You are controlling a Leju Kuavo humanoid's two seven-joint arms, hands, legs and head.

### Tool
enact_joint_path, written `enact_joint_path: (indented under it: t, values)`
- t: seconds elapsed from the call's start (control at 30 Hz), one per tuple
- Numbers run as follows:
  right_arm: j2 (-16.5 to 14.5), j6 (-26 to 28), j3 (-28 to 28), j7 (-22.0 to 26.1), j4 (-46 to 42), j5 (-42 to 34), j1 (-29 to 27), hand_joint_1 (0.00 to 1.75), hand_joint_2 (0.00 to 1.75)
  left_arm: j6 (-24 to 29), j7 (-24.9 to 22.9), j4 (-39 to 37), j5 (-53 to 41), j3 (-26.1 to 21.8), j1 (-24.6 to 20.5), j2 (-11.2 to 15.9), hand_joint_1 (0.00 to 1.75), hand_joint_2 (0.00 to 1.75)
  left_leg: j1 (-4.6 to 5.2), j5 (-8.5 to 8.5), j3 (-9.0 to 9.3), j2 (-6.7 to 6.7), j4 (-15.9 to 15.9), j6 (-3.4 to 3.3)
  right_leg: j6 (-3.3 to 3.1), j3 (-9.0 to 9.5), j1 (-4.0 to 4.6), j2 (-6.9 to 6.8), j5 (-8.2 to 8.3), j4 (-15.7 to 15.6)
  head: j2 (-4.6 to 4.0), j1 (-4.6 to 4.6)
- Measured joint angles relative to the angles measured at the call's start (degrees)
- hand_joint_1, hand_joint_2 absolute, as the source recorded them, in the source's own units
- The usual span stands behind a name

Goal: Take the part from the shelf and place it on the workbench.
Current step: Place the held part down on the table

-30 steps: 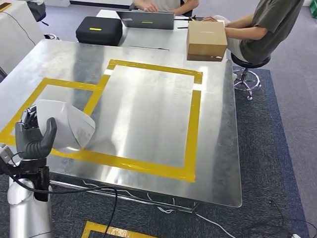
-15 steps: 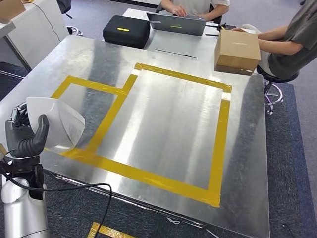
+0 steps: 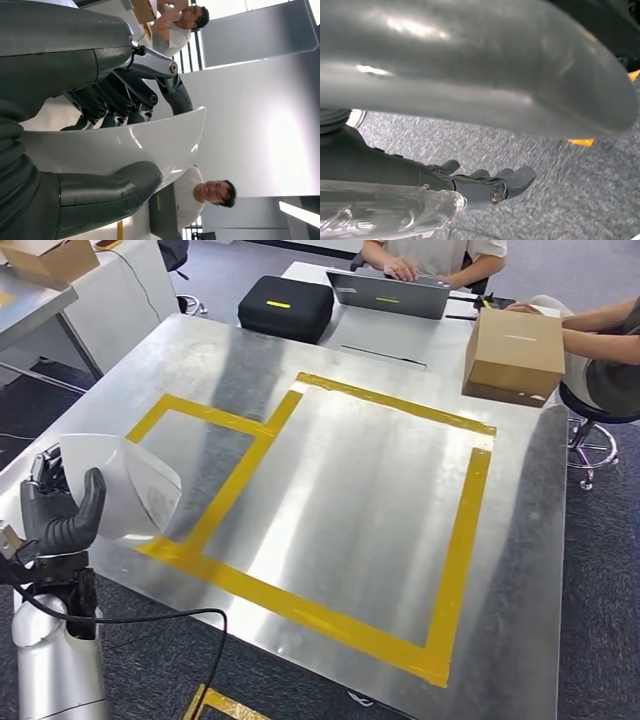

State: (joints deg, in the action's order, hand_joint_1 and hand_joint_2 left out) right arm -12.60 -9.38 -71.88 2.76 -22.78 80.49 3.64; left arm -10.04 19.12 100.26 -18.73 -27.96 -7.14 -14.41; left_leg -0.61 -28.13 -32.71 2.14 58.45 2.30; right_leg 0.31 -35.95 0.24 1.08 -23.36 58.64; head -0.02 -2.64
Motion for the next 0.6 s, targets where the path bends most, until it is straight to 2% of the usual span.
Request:
enact_joint_path:
  t: [0.03, 0.1, 0.13, 0.17, 0.2, 0.27, 0.33, 0.37, 0.47, 0.5, 0.53, 0.6]
  values:
    - [-0.01, 0.00, -0.01, 0.01, 0.03, -0.04, 0.03, 0.00, 0.00, 0.01, 0.00, 0.00, 0.00, -0.01, -0.04, 0.02, 1.75, 1.75, 0.04, -1.74, -0.89, -0.44, 2.17, 0.24, -0.31, -0.07, -0.11, -0.14, 0.27, -0.25, 0.00, -0.04]
    - [-0.01, 0.03, -0.01, -0.02, 0.04, -0.13, 0.09, 0.00, 0.00, 0.01, 0.00, -0.02, 0.00, -0.02, -0.08, 0.01, 1.75, 1.75, 0.08, -6.00, -3.83, -1.03, 9.34, 0.48, -0.70, -0.55, -0.07, -0.39, 0.70, -0.32, 0.00, -0.10]
    - [-0.01, 0.09, -0.01, -0.06, 0.05, -0.17, 0.09, 0.00, 0.00, 0.01, -0.01, -0.03, 0.00, -0.03, -0.05, 0.01, 1.75, 1.75, 0.08, -7.27, -4.97, -1.08, 12.34, 0.53, -0.79, -0.87, -0.03, -0.51, 0.95, -0.32, 0.00, -0.11]
    - [-0.01, 0.15, -0.02, -0.10, 0.05, -0.21, 0.07, 0.00, 0.00, 0.00, -0.01, -0.05, 0.00, -0.05, -0.01, 0.01, 1.75, 1.75, 0.08, -7.50, -5.26, -1.09, 13.63, 0.53, -0.79, -1.24, 0.02, -0.58, 1.25, -0.31, 0.00, -0.11]
    - [-0.02, 0.21, -0.02, -0.15, 0.05, -0.24, 0.06, 0.00, 0.00, 0.00, -0.02, -0.06, 0.00, -0.07, -0.01, 0.01, 1.75, 1.75, 0.08, -6.66, -4.43, -1.10, 12.68, 0.47, -0.74, -1.61, 0.04, -0.62, 1.59, -0.31, 0.00, -0.11]
    - [-0.03, 0.26, -0.03, -0.18, 0.05, -0.27, 0.09, 0.00, 0.00, 0.00, -0.02, -0.06, 0.00, -0.07, -0.12, 0.01, 1.75, 1.75, 0.09, -3.57, -0.02, -1.23, 5.84, 0.24, -0.47, -2.31, 0.06, -0.61, 2.35, -0.26, 0.00, -0.13]
    - [-0.04, 0.28, -0.04, -0.18, 0.05, -0.29, 0.13, 0.00, 0.00, -0.01, -0.02, -0.06, 0.01, 0.03, -0.37, -0.02, 1.75, 1.75, 0.17, -1.80, 3.58, -1.39, -0.65, -0.25, -0.01, -3.01, 0.29, -0.57, 3.01, -0.05, 0.00, -0.05]
    - [-0.04, 0.31, -0.04, -0.20, 0.05, -0.30, 0.11, 0.00, 0.00, -0.01, -0.02, -0.06, 0.02, 0.06, -0.44, -0.03, 1.75, 1.75, 0.27, -1.53, 4.21, -1.44, -2.09, -0.59, 0.28, -3.22, 0.35, -0.55, 3.34, -0.10, 0.00, -0.02]
    - [-0.05, 0.41, -0.05, -0.40, 0.05, -0.34, -0.14, 0.00, 0.00, -0.02, -0.01, -0.07, -0.02, 0.08, -0.38, -0.01, 1.75, 1.75, 0.33, -0.54, 3.72, -1.45, -2.49, -1.73, 1.21, -3.53, 0.21, -0.56, 3.98, -0.47, 0.00, 0.04]
    - [-0.05, 0.45, -0.05, -0.50, 0.05, -0.34, -0.22, 0.00, 0.00, -0.02, 0.01, -0.07, -0.05, 0.11, -0.39, -0.02, 1.75, 1.75, 0.19, -0.10, 3.54, -1.50, -2.56, -2.06, 1.57, -4.02, 0.15, -0.58, 3.04, 0.55, 0.00, 0.18]
    - [-0.06, 0.48, -0.05, -0.60, 0.05, -0.34, -0.27, 0.00, 0.00, -0.02, 0.01, -0.07, -0.08, 0.17, -0.43, -0.03, 1.75, 1.75, 0.02, 0.33, 3.29, -1.55, -2.62, -2.31, 1.93, -4.94, 0.06, -0.60, 1.29, 2.83, 0.00, 0.31]
    - [-0.07, 0.53, -0.05, -0.76, 0.05, -0.33, -0.30, 0.00, 0.00, 0.00, -0.01, -0.07, -0.26, 0.33, -0.40, -0.06, 1.75, 1.75, -0.06, 0.94, 2.62, -1.58, -2.58, -2.51, 2.62, -7.63, -0.20, -0.64, -3.62, 10.48, 0.00, 0.62]
